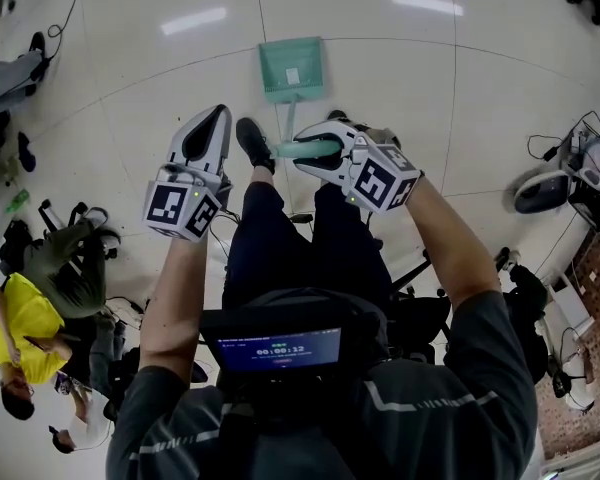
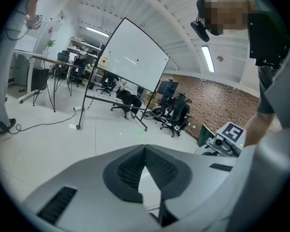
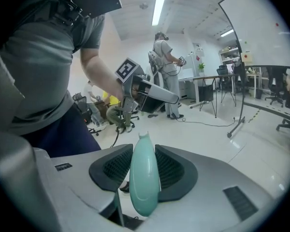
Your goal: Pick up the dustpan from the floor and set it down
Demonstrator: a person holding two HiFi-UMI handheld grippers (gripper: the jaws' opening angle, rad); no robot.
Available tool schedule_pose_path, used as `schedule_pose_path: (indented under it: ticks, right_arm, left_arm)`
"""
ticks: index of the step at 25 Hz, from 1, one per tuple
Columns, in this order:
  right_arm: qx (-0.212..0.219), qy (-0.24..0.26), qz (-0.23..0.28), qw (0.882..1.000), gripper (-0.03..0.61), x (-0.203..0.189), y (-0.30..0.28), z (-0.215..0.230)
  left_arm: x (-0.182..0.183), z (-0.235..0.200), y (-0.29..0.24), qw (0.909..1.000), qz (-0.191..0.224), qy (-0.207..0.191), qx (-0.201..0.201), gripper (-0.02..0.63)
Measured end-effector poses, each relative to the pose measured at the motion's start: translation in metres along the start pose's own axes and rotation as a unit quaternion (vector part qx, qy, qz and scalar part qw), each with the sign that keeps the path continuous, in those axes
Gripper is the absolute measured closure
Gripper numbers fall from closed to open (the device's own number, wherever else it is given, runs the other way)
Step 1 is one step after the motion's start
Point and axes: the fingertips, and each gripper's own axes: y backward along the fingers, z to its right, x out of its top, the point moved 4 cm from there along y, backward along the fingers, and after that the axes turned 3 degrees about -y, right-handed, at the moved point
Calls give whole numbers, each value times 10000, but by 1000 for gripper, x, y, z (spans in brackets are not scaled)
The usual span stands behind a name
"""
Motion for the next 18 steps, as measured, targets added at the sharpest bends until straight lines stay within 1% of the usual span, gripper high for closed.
schedule_pose_path:
  ticks: [3,5,9,13,16,18]
  right_arm:
    - [34,-95,-70,9999,417,-12,-5,-11]
    - [96,-176,-177,9996,388,-18,-7,-19]
    - [200,-431,-260,9985,380,-16,-3,-27]
    - [328,-716,-463,9958,380,-3,7,-35]
    - [205,-692,-426,9965,380,16,18,-37]
    - [102,-689,-338,9970,380,35,30,-43]
  left_arm:
    - [-16,8,-1,9998,-92,-73,-138,591]
    - [-24,16,-2,9996,-156,-100,-222,591]
    - [-25,35,-5,9987,-241,-175,-406,591]
    - [-16,52,3,9981,-277,-163,-521,591]
    - [-1,61,12,9980,-238,-230,-546,591]
    - [16,69,22,9980,-170,-271,-550,591]
